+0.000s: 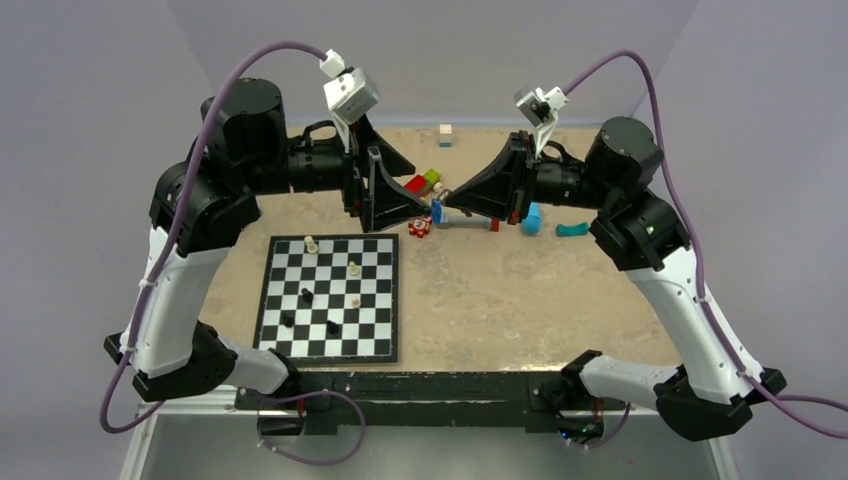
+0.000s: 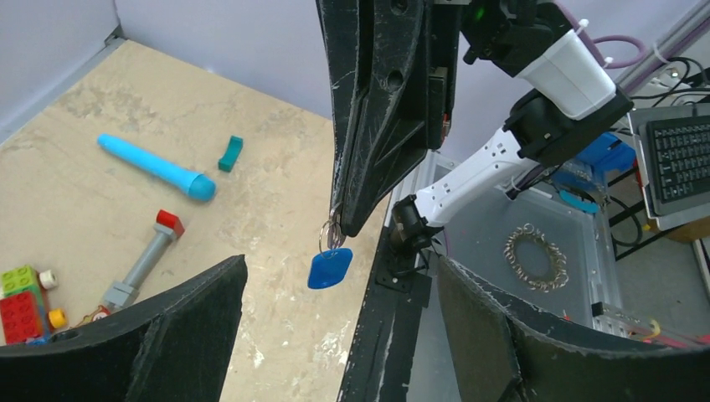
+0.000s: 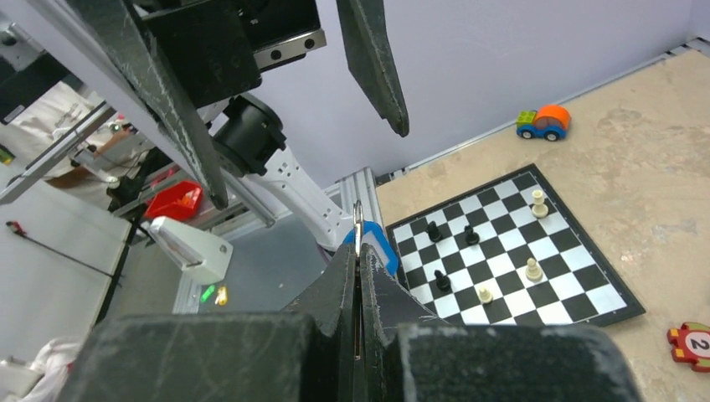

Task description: Remove the keys from the keyring

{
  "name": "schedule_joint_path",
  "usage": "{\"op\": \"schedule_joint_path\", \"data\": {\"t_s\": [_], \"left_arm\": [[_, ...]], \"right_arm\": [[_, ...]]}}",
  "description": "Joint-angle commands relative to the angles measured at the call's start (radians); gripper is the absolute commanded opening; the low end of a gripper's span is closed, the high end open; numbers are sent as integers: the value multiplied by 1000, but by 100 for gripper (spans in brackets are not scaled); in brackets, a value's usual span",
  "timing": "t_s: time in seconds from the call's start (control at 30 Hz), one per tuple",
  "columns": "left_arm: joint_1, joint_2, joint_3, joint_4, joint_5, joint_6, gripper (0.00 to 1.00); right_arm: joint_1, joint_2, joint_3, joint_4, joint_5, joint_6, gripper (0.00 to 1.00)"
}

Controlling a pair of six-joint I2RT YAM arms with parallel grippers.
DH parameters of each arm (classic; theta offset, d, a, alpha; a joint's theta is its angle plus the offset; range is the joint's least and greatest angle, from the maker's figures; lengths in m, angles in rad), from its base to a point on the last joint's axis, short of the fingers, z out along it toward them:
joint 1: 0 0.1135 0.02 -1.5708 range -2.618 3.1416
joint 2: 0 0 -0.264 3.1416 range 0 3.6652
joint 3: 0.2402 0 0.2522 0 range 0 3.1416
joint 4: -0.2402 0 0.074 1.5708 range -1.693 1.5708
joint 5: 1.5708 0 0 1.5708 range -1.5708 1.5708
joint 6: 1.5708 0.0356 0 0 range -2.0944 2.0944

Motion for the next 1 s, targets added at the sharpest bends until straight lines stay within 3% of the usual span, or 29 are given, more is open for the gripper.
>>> {"op": "schedule_joint_path", "data": {"t_s": [0.0,0.17,0.43,0.67,0.97], "left_arm": [[58,-24,-26,74,182,-41,85],[140,-2,-8,115,379,-142,79],[145,-31,-75,94,307,-93,70],[146,-18,-30,-19,251,-29,66],[144,40,10,15,311,-51,58]], "right_arm": [[6,11,18,48,-101,-50,0],[4,114,124,-56,-165,-60,0],[2,114,72,75,-238,-84,0],[2,118,57,163,-302,-16,0],[4,115,67,157,-321,-28,0]]}}
